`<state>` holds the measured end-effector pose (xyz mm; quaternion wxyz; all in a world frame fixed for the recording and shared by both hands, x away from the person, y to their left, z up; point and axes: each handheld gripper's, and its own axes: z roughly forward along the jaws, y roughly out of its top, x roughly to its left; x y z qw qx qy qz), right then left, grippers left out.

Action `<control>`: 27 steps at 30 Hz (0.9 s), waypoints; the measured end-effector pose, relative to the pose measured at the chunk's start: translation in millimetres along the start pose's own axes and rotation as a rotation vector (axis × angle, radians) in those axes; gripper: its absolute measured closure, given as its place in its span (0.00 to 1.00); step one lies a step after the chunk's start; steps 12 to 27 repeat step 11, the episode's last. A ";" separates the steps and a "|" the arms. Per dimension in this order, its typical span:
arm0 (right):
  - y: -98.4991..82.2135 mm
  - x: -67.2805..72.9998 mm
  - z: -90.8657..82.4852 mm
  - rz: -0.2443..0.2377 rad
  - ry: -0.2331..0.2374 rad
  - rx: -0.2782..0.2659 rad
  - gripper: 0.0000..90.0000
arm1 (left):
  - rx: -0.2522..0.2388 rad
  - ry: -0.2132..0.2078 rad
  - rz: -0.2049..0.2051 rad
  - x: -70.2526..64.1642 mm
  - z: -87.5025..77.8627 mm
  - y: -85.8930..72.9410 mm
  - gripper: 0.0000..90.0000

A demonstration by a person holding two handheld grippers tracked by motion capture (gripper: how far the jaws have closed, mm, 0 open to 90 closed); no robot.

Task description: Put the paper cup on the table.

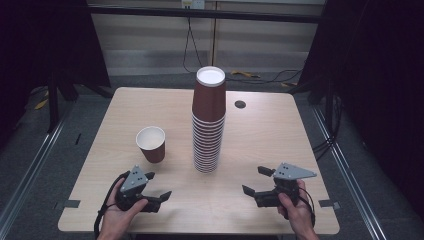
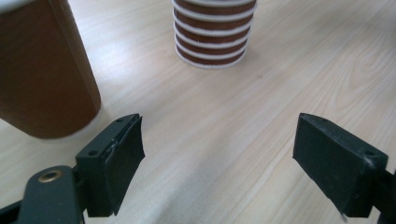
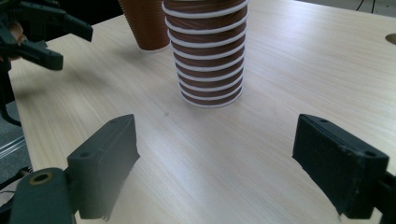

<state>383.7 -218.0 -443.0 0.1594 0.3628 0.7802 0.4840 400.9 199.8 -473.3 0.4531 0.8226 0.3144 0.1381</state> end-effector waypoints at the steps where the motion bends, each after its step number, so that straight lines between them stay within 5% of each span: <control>1: -1.7 0.9 2.5 0.001 -0.004 0.003 0.15 | 0.002 -0.014 -0.022 -1.2 3.1 -4.6 0.18; 11: -15.8 3.6 20.7 0.020 -0.016 0.047 0.15 | -0.007 0.010 -0.041 -1.6 3.5 -8.1 0.17; 27: -15.8 3.6 20.7 0.020 -0.016 0.047 0.15 | -0.007 0.010 -0.041 -1.6 3.5 -8.1 0.17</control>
